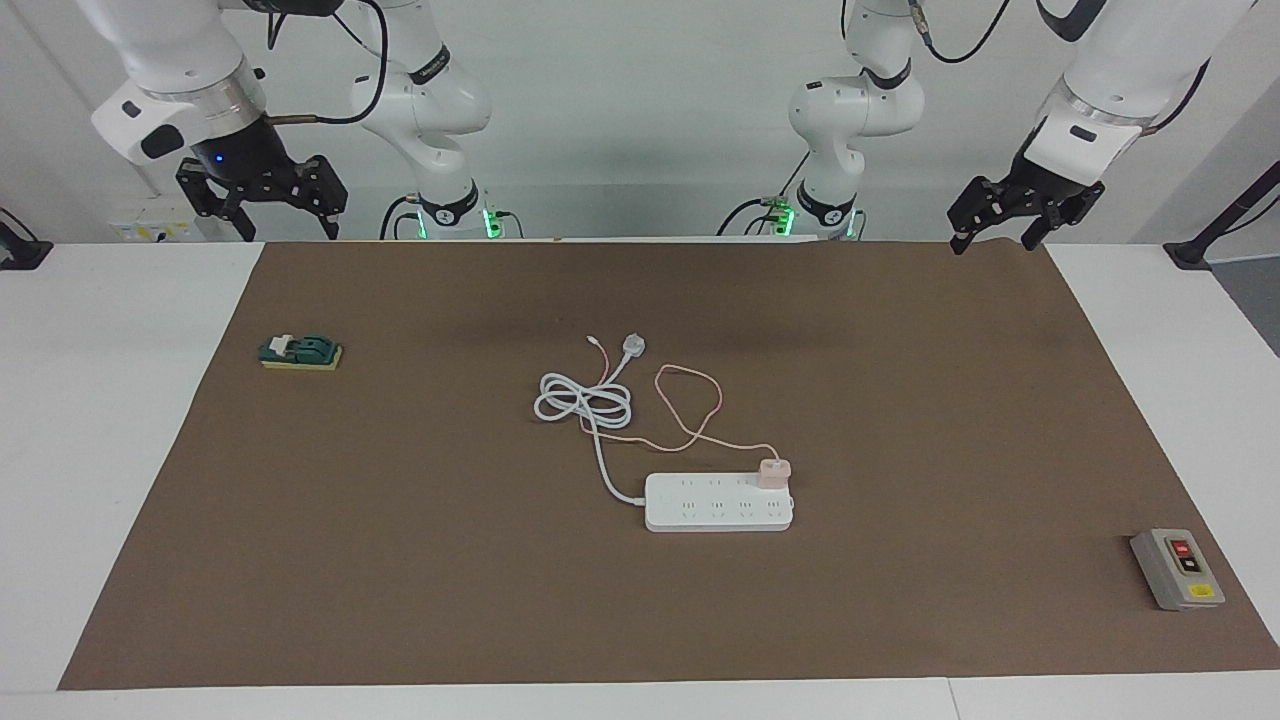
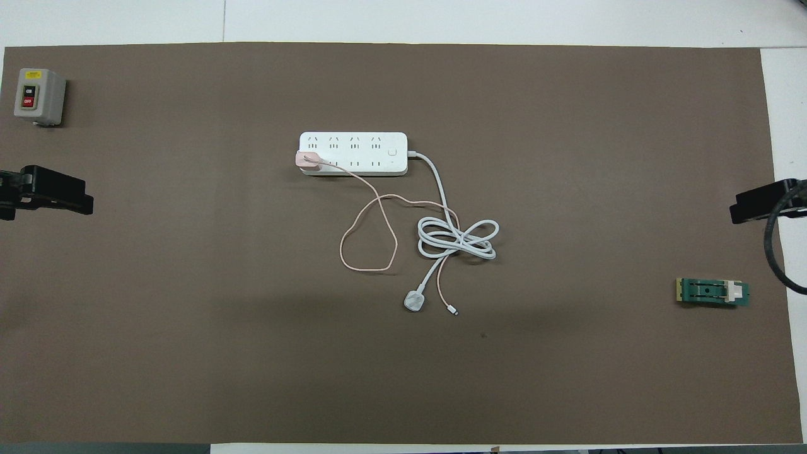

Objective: Plug charger into power strip

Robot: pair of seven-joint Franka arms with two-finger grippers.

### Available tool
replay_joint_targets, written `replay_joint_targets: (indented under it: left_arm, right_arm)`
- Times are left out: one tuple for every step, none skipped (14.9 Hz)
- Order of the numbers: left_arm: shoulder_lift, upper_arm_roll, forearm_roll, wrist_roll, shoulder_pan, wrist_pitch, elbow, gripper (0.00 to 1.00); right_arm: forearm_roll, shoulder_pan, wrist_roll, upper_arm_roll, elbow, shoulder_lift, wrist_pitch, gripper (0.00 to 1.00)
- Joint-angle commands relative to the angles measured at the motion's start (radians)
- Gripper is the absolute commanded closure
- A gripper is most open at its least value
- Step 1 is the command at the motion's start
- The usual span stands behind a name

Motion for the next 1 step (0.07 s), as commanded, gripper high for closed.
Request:
replay_joint_targets:
  left_arm:
    - [-0.017, 0.002, -0.005, 0.019, -0.006, 0.016, -0.022, 0.0]
  right_arm:
    - [0.005, -0.008, 0.011, 0.008, -0.026, -0.021, 0.014, 0.0]
